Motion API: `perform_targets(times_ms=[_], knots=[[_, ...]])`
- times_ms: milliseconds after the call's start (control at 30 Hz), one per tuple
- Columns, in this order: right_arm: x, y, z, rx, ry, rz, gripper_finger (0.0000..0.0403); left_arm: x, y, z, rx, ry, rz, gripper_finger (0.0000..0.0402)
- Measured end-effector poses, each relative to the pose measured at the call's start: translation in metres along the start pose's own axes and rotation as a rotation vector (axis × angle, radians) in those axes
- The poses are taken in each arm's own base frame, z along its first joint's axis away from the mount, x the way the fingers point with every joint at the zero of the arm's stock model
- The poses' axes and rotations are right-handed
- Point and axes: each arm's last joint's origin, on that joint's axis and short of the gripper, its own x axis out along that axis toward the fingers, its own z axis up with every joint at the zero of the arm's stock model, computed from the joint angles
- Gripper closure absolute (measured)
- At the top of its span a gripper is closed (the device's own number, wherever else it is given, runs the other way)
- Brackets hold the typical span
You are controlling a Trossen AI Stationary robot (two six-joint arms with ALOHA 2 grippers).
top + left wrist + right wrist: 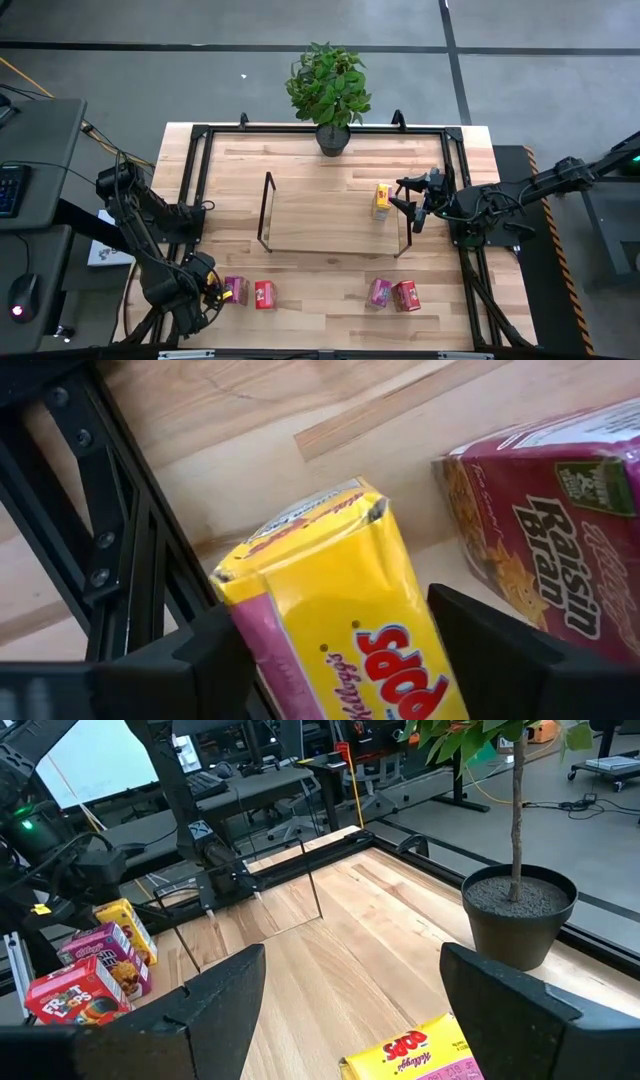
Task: Stack cereal on shelf
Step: Put the yellow cereal box on the shelf aligned with the other yellow cereal box
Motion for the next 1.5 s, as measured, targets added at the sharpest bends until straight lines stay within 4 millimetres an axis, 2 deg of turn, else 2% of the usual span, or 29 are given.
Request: perform_targets(times_ms=[300,567,700,833,1033,1200,1367,1500], knots=[[0.000,0.000,0.000,0.000,0.000,0.000,0.0110,-0.002,0.001,0.001,0.023,0.000,-0.002,0.0239],[0.000,0.000,0.000,0.000,0.000,0.000,0.0110,-0.015,0.011,0.010,0.049,0.006,-0.022,0.0274],[0.000,0.000,0.000,0.000,0.000,0.000,0.0110,-0.035,0.022,0.023,0.042,-0.047,-0.026,0.0277],[0.000,0.000,0.000,0.001,0.000,0.000,0.0110,-0.062,0.038,0.042,0.016,-0.181,-0.039,0.0278],[0.002,0.001,-0.002,-0.009,0.011,-0.004,0.0110,-0.083,0.043,0.071,-0.014,-0.393,-0.307,0.0278],[0.007,0.004,-0.006,-0.028,0.034,-0.013,0.0110,-0.095,0.037,0.092,0.044,-0.504,-0.378,0.0278],[0.012,0.006,-0.011,-0.048,0.057,-0.021,0.0110,-0.128,0.024,0.098,0.131,-0.579,-0.514,0.0278],[0.014,0.008,-0.012,-0.020,0.061,-0.023,0.0110,-0.152,0.010,0.104,0.198,-0.704,-0.582,0.0278]])
